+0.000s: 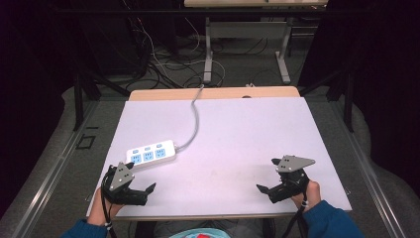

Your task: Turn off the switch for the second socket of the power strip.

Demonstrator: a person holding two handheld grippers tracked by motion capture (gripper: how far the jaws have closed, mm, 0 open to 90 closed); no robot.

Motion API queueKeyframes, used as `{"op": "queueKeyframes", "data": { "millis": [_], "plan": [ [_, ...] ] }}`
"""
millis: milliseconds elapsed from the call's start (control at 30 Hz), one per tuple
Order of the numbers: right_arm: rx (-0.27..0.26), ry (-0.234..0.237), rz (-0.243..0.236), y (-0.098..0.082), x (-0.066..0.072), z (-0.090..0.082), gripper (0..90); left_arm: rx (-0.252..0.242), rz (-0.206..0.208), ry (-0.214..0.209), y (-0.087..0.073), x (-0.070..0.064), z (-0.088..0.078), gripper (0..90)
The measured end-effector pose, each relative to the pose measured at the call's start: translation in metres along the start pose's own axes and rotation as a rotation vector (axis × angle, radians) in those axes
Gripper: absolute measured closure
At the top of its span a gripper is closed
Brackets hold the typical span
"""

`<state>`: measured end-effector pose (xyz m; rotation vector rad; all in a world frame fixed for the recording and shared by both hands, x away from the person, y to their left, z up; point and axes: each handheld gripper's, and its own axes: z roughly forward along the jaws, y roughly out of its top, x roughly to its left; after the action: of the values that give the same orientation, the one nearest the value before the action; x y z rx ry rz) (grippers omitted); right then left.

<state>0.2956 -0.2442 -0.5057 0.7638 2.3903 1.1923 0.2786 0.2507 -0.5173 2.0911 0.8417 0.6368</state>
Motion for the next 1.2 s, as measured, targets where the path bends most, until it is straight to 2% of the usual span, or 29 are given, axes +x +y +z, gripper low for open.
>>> {"op": "queueKeyframes", "data": {
  "millis": [167, 233, 267, 333, 367, 400, 433, 533, 600, 800, 933, 1033, 1200],
  "plan": [
    [-0.001, -0.002, 0.004, 0.0, 0.0, -0.001, 0.1, -0.002, -0.007, 0.0, 0.0, 0.0, -0.001, 0.2],
    [-0.006, -0.006, 0.002, 0.0, -0.001, -0.001, 0.1, 0.0, 0.007, 0.019, 0.001, 0.002, -0.002, 0.2],
    [-0.009, -0.007, -0.002, 0.0, -0.001, -0.001, 0.1, 0.001, -0.011, 0.007, 0.001, 0.002, -0.002, 0.2],
    [0.001, -0.003, 0.002, 0.0, -0.002, -0.001, 0.2, -0.001, -0.009, 0.016, 0.001, 0.003, -0.003, 0.2],
    [-0.009, -0.003, 0.004, 0.0, -0.002, -0.001, 0.3, 0.0, -0.022, 0.006, 0.002, 0.003, -0.003, 0.2],
    [0.002, 0.005, 0.009, 0.0, -0.002, -0.002, 0.3, -0.002, -0.013, 0.018, 0.002, 0.004, -0.004, 0.1],
    [-0.011, 0.005, 0.006, 0.0, -0.002, -0.001, 0.4, -0.003, -0.016, 0.016, 0.003, 0.004, -0.004, 0.1],
    [-0.003, 0.001, 0.005, 0.0, -0.003, -0.001, 0.7, -0.007, -0.012, 0.018, 0.004, 0.005, -0.006, 0.1],
    [-0.01, -0.007, 0.016, 0.0, -0.002, -0.001, 1.1, -0.008, -0.014, 0.018, 0.005, 0.006, -0.006, 0.1],
    [-0.007, -0.005, 0.009, 0.0, -0.002, -0.001, 1.9, -0.007, -0.028, 0.025, 0.005, 0.009, -0.008, 0.1],
    [-0.005, -0.002, 0.007, 0.0, -0.002, -0.001, 2.3, 0.003, -0.037, 0.033, 0.006, 0.01, -0.008, 0.1],
    [-0.006, -0.008, -0.003, 0.0, -0.002, 0.0, 2.5, 0.032, -0.049, 0.035, 0.007, 0.012, -0.007, 0.1],
    [-0.001, -0.007, -0.009, 0.0, -0.003, 0.001, 2.7, 0.042, -0.058, 0.05, 0.008, 0.016, -0.006, 0.1]
  ]
}}
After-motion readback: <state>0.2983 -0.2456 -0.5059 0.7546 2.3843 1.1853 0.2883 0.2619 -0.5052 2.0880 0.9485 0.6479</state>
